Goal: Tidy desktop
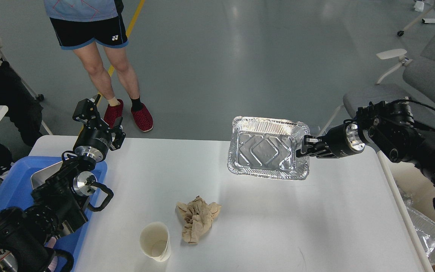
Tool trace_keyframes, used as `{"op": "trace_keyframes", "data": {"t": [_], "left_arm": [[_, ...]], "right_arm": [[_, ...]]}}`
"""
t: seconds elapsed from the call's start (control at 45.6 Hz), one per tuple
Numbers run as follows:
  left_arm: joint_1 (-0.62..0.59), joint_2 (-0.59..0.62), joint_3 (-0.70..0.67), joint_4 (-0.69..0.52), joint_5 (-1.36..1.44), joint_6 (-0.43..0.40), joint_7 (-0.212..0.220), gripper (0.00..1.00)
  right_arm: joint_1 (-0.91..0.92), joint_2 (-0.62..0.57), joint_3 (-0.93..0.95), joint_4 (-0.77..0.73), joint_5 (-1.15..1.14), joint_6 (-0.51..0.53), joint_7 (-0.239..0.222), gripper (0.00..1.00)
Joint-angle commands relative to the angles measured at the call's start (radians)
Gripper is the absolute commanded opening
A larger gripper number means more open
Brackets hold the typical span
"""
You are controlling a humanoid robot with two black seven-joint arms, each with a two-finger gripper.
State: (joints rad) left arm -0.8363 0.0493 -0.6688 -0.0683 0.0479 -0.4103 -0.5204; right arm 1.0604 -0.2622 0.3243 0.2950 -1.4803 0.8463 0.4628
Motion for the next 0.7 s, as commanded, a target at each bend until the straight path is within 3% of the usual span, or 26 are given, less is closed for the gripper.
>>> {"op": "trace_keyframes", "data": {"t": [0.0,0.395,0.68], "left_arm": [[0.000,-0.002,0.000,-0.001,0.000,0.005,-0.001,0.96],[-0.006,-0.003,0.000,-0.001,0.001,0.008,0.000,0.96],[-0.006,-0.005,0.000,-0.001,0.001,0.008,0.000,0.96]], "right_arm": [[-0.010,0.012,-0.001,-0.002,0.049,-0.001,-0.001,0.00],[0.045,-0.060,-0.252,0.159,0.058,0.054,0.016,0.00],[0.101,-0.071,-0.260,0.191,0.061,0.114,0.034,0.00]]}}
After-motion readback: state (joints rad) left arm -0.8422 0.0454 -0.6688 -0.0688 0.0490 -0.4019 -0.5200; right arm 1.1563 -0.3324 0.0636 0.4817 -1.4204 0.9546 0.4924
